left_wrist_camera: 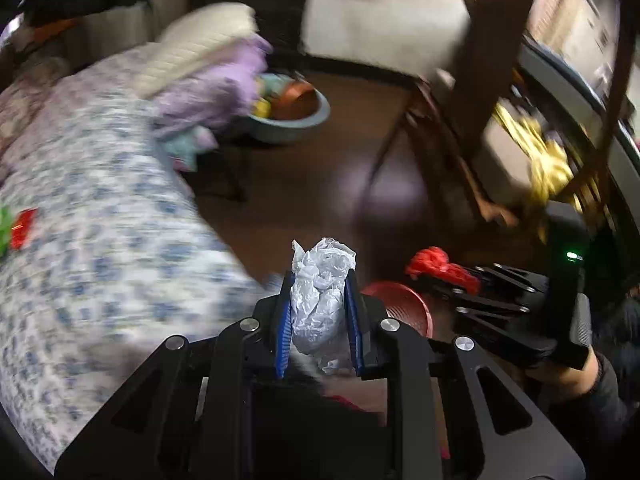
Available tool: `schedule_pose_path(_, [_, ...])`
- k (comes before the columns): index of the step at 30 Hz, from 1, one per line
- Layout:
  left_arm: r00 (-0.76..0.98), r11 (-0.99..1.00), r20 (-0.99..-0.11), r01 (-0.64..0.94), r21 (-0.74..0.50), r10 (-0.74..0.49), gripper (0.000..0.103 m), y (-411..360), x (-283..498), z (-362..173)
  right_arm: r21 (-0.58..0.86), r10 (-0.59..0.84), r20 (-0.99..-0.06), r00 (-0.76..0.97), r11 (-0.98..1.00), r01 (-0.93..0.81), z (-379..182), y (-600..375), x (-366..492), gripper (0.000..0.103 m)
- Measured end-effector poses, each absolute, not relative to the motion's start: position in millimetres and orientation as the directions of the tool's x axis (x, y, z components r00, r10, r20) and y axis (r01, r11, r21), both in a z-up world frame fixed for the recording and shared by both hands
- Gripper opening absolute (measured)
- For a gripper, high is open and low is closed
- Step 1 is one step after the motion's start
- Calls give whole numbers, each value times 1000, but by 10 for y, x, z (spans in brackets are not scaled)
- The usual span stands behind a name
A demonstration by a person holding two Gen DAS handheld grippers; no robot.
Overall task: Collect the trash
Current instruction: 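Carry tissue and red yarn to the red wastebasket, then open both grippers to drop tissue and yarn into the wastebasket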
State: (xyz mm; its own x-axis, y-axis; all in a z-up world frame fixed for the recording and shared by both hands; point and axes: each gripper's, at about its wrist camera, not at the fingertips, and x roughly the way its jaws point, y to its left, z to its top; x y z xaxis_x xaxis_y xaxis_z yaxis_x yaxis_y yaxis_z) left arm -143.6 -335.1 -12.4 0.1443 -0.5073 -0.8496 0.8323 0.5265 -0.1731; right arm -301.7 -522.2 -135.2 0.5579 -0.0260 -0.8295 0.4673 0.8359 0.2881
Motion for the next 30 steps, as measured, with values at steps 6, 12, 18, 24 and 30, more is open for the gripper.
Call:
schedule_pose_path(6, [-16, 436, -906, 873, -218, -422, 25, -4043, -1953, -552, 251, -13, -916, 402, 762, 597, -2149, -5588, -3516, 33])
schedule_pose_path(12, [-136, 426, -940, 864, -266, -312, 25, -4519, -2341, -1106, 277, 43, -936, 349, 700, 658, -2684, -5728, -3748, 33])
schedule_pose_path(18, [-215, 461, -948, 834, -303, -234, 25, -4800, -2428, -1577, 290, 72, -941, 332, 680, 673, -3030, -5768, -3788, 33])
schedule_pose_path(24, [-245, 481, -946, 817, -319, -212, 30, -4905, -2383, -1766, 313, 90, -938, 335, 640, 702, -3272, -5842, -3841, 55])
schedule_pose_path(30, [-232, 479, -948, 821, -312, -220, 52, -4934, -2398, -1753, 292, 61, -943, 326, 618, 730, -3310, -5906, -3876, 61])
